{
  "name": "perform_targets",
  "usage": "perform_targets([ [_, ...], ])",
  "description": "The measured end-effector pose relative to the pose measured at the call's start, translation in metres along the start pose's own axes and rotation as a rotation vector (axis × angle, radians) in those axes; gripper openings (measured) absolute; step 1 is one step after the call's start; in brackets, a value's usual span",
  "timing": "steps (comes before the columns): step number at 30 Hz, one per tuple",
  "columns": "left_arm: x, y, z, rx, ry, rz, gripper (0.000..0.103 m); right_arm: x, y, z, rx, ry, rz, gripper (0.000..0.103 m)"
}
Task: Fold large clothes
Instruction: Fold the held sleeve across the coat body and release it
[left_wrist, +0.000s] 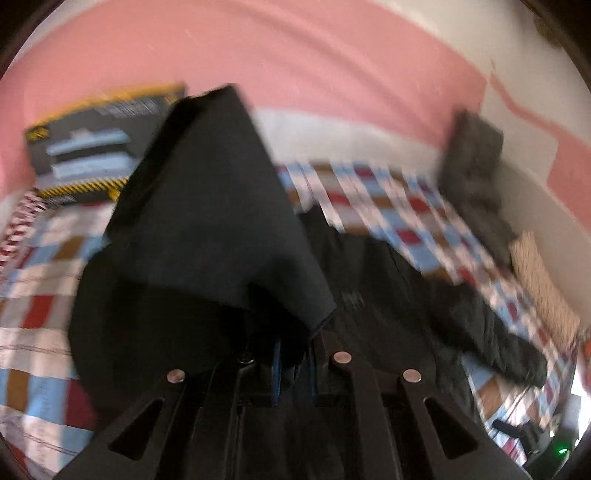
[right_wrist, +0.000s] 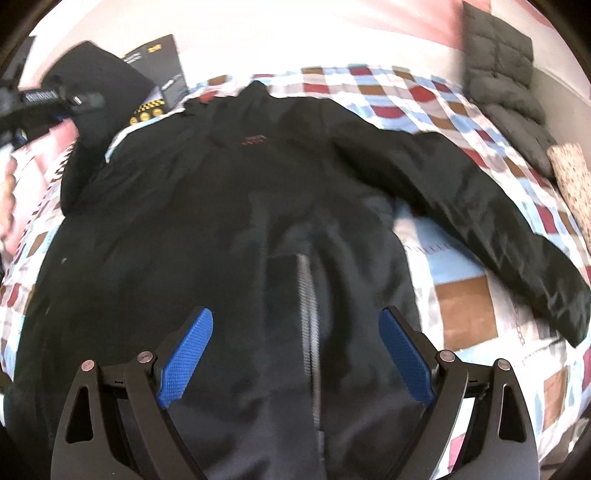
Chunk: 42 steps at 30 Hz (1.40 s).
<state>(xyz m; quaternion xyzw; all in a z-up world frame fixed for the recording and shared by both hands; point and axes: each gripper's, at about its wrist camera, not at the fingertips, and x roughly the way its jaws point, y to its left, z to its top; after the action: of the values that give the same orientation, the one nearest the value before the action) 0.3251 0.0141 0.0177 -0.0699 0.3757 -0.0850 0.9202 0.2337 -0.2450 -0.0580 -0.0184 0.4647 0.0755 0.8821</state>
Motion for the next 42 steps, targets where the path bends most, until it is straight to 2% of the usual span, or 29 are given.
perform_targets([
  [3,0.037,-0.019,-0.019,0.019,0.088,-0.015,0.016,0.005,-0.009,-0.004,0.016,0.014,-0.008,0.091],
  [4,0.048,-0.021,-0.025,0.014,0.118,-0.034,0.02,0.006,-0.011,-0.004,0.018,0.018,-0.01,0.091],
  [6,0.06,-0.024,-0.034,-0.019,0.158,-0.113,0.034,0.01,-0.014,-0.005,0.024,0.029,-0.004,0.091],
  [8,0.063,-0.026,-0.039,-0.061,0.202,-0.185,0.055,0.012,-0.015,-0.004,0.026,0.03,-0.002,0.091],
  [11,0.052,-0.038,-0.04,-0.062,0.197,-0.262,0.07,0.014,-0.014,-0.001,0.031,0.024,0.008,0.091],
  [14,0.014,-0.033,-0.037,-0.062,0.134,-0.313,0.07,0.011,-0.013,0.005,0.042,0.006,0.03,0.091],
  [17,-0.018,0.007,-0.03,-0.102,0.064,-0.268,0.07,0.011,-0.011,0.02,0.058,-0.022,0.073,0.091],
  [21,-0.035,0.077,-0.022,-0.159,0.009,-0.067,0.07,0.026,-0.004,0.053,0.096,-0.039,0.171,0.091],
  [23,-0.038,0.112,-0.021,-0.202,0.002,0.029,0.059,0.039,0.001,0.072,0.111,-0.044,0.212,0.089],
  [26,-0.031,0.15,-0.024,-0.244,0.013,0.123,0.046,0.067,0.014,0.103,0.121,-0.031,0.235,0.068],
  [28,-0.017,0.164,-0.03,-0.275,0.048,0.117,0.04,0.093,0.023,0.117,0.111,0.015,0.25,0.041],
  [29,-0.008,0.166,-0.034,-0.274,0.072,0.111,0.038,0.107,0.027,0.123,0.107,0.057,0.26,0.023],
  [30,-0.001,0.166,-0.037,-0.263,0.093,0.116,0.037,0.114,0.028,0.126,0.107,0.078,0.257,0.012],
  [31,0.007,0.163,-0.04,-0.247,0.107,0.123,0.035,0.119,0.027,0.132,0.11,0.07,0.243,0.007],
  [34,0.023,0.153,-0.042,-0.215,0.111,0.081,0.035,0.114,0.008,0.143,0.174,0.021,0.227,0.007],
  [36,0.039,0.148,-0.045,-0.215,0.13,0.038,0.035,0.121,0.0,0.145,0.183,0.031,0.196,0.007],
  [38,0.054,0.144,-0.045,-0.207,0.145,0.042,0.035,0.137,0.003,0.14,0.143,0.08,0.165,0.007],
  [40,0.056,0.141,-0.044,-0.197,0.145,0.058,0.035,0.135,0.007,0.139,0.098,0.078,0.145,0.008],
  [42,0.045,0.144,-0.043,-0.208,0.137,0.043,0.035,0.125,0.006,0.14,0.1,0.066,0.138,0.009],
])
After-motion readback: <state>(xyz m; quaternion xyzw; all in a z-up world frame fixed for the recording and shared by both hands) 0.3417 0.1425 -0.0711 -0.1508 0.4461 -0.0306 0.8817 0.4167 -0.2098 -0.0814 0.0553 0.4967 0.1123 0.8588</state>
